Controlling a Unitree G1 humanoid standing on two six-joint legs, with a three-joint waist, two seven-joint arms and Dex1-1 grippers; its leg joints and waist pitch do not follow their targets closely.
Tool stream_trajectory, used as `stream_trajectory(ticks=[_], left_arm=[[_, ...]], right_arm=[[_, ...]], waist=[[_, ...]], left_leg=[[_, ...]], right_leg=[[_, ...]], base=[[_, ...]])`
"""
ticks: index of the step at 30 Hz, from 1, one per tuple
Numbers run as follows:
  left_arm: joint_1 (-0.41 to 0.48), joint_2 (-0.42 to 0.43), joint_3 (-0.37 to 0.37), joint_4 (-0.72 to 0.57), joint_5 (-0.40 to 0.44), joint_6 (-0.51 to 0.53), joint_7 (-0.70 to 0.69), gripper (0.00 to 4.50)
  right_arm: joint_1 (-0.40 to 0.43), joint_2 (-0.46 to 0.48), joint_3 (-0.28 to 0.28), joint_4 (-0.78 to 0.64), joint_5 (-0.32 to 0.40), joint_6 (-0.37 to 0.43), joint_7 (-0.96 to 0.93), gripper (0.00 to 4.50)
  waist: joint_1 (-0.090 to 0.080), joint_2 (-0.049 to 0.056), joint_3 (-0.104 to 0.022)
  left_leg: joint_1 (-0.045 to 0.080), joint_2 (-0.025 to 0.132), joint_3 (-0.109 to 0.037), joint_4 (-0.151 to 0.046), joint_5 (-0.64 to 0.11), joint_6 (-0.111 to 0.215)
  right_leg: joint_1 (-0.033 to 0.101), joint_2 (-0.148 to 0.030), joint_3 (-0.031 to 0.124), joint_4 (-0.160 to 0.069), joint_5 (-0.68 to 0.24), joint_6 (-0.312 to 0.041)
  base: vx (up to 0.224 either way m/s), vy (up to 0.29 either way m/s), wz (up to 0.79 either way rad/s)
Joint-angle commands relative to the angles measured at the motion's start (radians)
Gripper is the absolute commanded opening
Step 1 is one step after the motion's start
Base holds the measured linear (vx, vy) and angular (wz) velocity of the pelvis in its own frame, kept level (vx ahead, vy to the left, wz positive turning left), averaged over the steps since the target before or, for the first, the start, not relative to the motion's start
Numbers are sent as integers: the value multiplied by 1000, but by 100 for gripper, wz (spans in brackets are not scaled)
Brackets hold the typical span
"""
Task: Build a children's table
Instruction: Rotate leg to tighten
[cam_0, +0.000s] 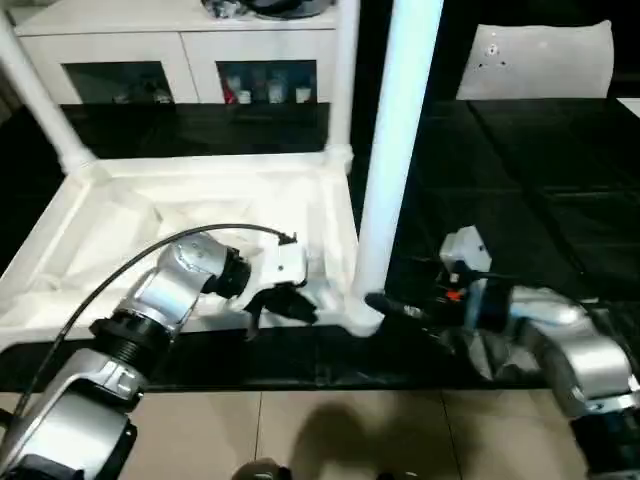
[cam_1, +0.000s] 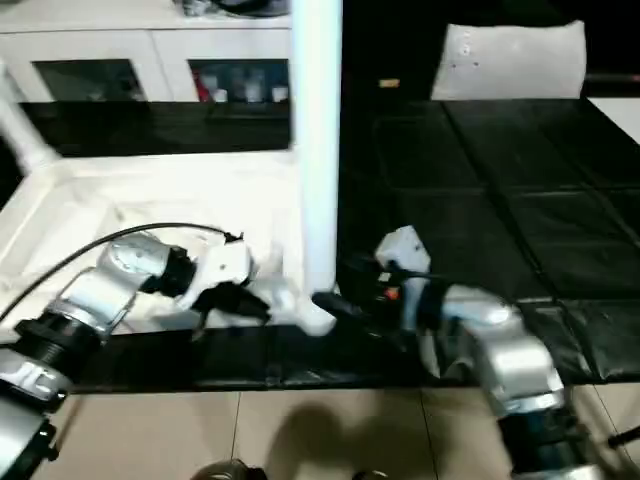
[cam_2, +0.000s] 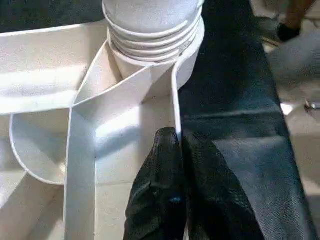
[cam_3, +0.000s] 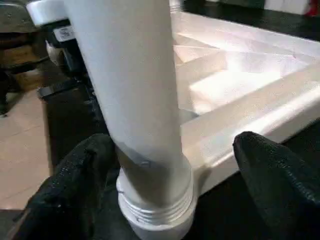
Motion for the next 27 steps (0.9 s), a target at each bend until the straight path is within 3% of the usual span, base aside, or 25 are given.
stream_trajectory(ticks=[1,2,4,5,6,10,11,12,14,18,19,20,21,22,23,25,27], left_arm=[[-24,-7,-24,3,-4,-32,-41,0],[-29,-11,-23,6,-5,-30,-43,0],[-32,-14,-22,7,-6,-28,-44,0],[-31,-20,-20,6,-8,-29,-42,0],[-28,-21,-22,5,-9,-31,-46,0],[-16,-23,-36,-3,-6,-39,-61,0],[-17,-24,-36,-3,-8,-39,-63,0],[-20,-24,-37,1,-8,-44,-68,0],[-26,-24,-38,12,-7,-54,-74,0],[-41,-29,-35,45,6,-78,-61,0],[-40,-31,-37,49,11,-81,-53,0],[-36,-33,-38,47,14,-81,-51,0],[-35,-34,-38,46,13,-80,-51,0],[-32,-38,-38,43,11,-75,-52,0],[-30,-40,-39,35,1,-70,-70,0],[-34,-40,-41,41,1,-78,-79,0],[-46,-40,-43,70,11,-99,-78,0]], right_arm=[[-20,-16,12,4,10,4,33,412],[-25,-17,15,10,5,0,33,412],[-29,-17,16,14,2,-4,33,412],[-26,-22,28,11,-5,-10,37,412],[-22,-26,33,7,-5,-9,42,412],[-12,-36,37,-2,5,1,67,412],[-16,-36,36,-2,10,7,73,412],[-22,-35,36,2,13,10,77,412],[-32,-34,39,13,12,7,82,412],[-42,-35,46,20,16,8,89,374],[-37,-35,48,22,12,2,89,374],[-30,-35,48,19,8,-1,86,374],[-28,-35,48,18,7,-1,84,374],[-22,-36,45,15,6,-2,82,374],[-11,-36,41,-13,15,16,72,374],[-6,-36,40,-27,17,23,66,374],[-3,-35,40,-32,12,21,58,374]], waist=[[0,-13,-73],[3,-7,-74],[3,-11,-75],[7,5,-76],[7,0,-77],[11,3,-79],[12,3,-79],[13,11,-79],[11,5,-77],[11,10,-77],[12,23,-77],[9,15,-77],[11,22,-77],[12,36,-79],[7,24,-79],[8,29,-81],[7,27,-81]], left_leg=[[23,114,-52,-79,-179,36],[22,115,-53,-78,-174,38],[21,114,-53,-78,-168,39],[23,116,-55,-77,-163,36],[25,116,-54,-77,-164,36],[22,117,-55,-77,-168,37],[21,117,-56,-77,-172,37],[22,116,-56,-77,-178,36],[22,116,-56,-78,-196,32],[24,113,-57,-78,-218,25],[26,114,-58,-78,-224,20],[26,116,-58,-80,-235,17],[27,116,-60,-80,-238,14],[28,116,-61,-80,-243,10],[26,117,-59,-82,-245,11],[22,112,-58,-78,-231,24],[20,108,-56,-75,-215,37]], right_leg=[[52,-110,84,-63,-276,-168],[52,-111,83,-61,-274,-168],[52,-109,82,-62,-271,-167],[50,-108,82,-60,-258,-169],[49,-106,81,-62,-251,-169],[54,-107,80,-56,-210,-183],[55,-107,80,-56,-213,-184],[54,-106,79,-57,-216,-184],[55,-107,79,-61,-233,-182],[55,-105,77,-68,-284,-164],[53,-104,77,-68,-288,-162],[53,-102,77,-71,-283,-161],[53,-103,77,-68,-279,-162],[53,-103,77,-65,-266,-166],[54,-100,78,-67,-246,-169],[58,-103,78,-64,-236,-171],[59,-103,75,-68,-260,-160]], base=[[0,0,0],[0,0,0],[0,0,0],[0,0,0],[0,0,0],[0,0,0],[0,0,0],[0,0,0],[0,0,0],[0,0,0],[0,0,0],[0,0,0],[0,0,0],[0,0,0],[0,0,0],[0,0,0],[0,0,0]])
